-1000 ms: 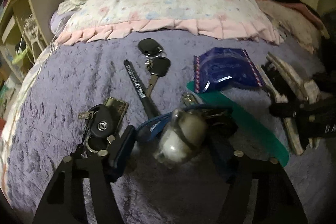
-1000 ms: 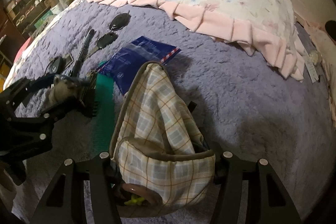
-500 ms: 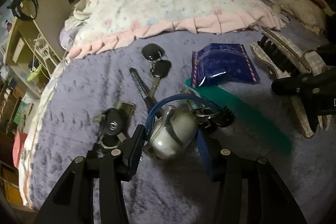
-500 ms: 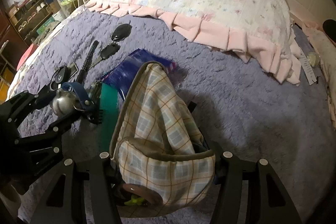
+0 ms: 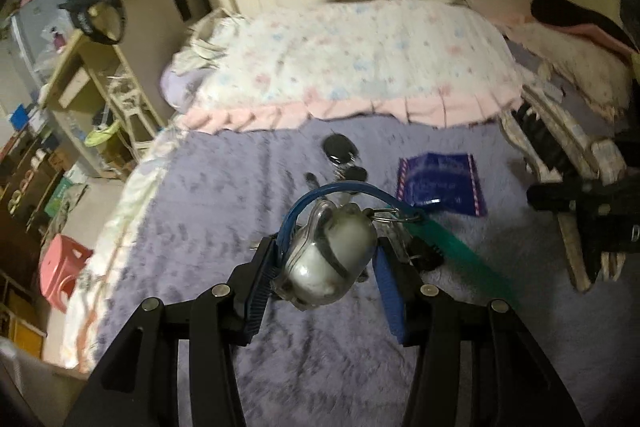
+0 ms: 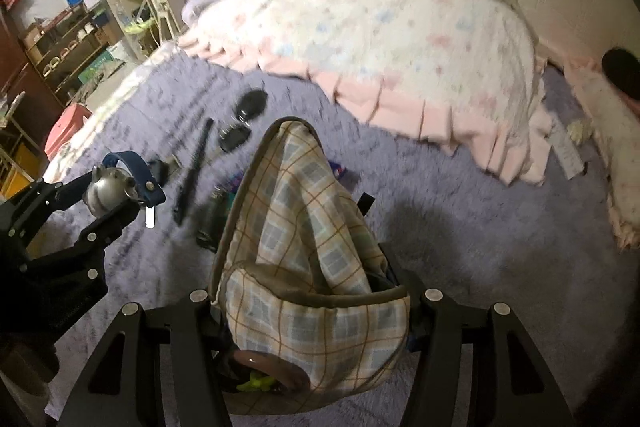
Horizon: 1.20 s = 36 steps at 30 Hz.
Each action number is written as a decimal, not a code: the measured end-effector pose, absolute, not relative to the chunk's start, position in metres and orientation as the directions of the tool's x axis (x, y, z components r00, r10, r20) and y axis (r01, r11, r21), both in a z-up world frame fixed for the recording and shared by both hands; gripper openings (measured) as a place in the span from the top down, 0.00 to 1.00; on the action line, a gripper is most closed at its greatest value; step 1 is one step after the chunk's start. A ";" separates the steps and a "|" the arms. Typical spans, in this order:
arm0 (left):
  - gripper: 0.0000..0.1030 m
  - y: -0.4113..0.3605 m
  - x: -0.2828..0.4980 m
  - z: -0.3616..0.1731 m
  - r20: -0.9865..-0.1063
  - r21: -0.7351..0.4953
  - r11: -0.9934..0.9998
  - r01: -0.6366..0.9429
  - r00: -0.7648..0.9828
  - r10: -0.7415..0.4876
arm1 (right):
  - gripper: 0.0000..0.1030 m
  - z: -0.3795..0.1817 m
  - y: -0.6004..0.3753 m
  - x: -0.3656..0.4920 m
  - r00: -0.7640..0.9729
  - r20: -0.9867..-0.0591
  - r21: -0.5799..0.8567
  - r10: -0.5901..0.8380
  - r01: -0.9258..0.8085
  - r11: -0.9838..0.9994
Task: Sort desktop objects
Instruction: 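Lift the plaid pouch with the right gripper and turn toward the white paper bag, then hold the white bag open with the left gripper while the right gripper brings the pouch over it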
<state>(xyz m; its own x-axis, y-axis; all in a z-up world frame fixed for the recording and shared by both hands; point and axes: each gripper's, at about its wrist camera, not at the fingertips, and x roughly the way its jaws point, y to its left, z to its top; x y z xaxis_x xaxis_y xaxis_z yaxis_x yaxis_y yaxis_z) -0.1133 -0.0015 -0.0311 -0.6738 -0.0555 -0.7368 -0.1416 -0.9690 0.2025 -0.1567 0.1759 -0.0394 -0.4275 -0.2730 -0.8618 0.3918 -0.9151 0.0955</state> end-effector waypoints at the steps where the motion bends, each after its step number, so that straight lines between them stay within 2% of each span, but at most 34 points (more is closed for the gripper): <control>1: 0.52 -0.004 -0.108 -0.024 -0.735 0.200 -0.971 -0.130 -0.675 -0.062 | 0.46 -0.034 0.173 -0.152 -0.422 -0.859 0.110 -0.290 0.402 -0.909; 8: 0.52 -0.037 -0.059 0.023 -0.735 0.184 -0.983 -0.005 -0.665 -0.134 | 0.46 0.000 0.139 -0.115 -0.400 -0.835 0.157 -0.379 0.486 -0.860; 16: 0.52 -0.080 0.017 0.071 -0.727 0.172 -0.980 0.098 -0.659 -0.193 | 0.46 0.035 0.075 -0.074 -0.291 -0.782 0.219 -0.551 0.700 -0.680; 19: 0.52 -0.094 0.040 0.083 -0.717 0.215 -0.965 0.153 -0.646 -0.262 | 0.46 0.039 0.051 -0.061 -0.280 -0.790 0.181 -0.545 0.743 -0.645; 26: 0.52 -0.137 0.088 0.103 -0.707 0.193 -0.946 0.261 -0.632 -0.318 | 0.46 0.043 0.000 -0.026 -0.230 -0.805 0.157 -0.547 0.806 -0.570; 36: 0.52 -0.200 0.160 0.131 -0.696 0.180 -0.890 0.418 -0.586 -0.416 | 0.46 0.078 -0.076 0.036 -0.202 -0.797 0.113 -0.569 0.876 -0.469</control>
<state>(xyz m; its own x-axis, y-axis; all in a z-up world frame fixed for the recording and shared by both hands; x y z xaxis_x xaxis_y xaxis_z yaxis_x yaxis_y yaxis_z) 0.1604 -0.2004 0.1311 -0.5857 -0.4156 -0.6958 0.4184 -0.8903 0.1796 0.0357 -0.0761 0.0776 -0.2019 -0.5694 -0.7969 0.8762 -0.4685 0.1127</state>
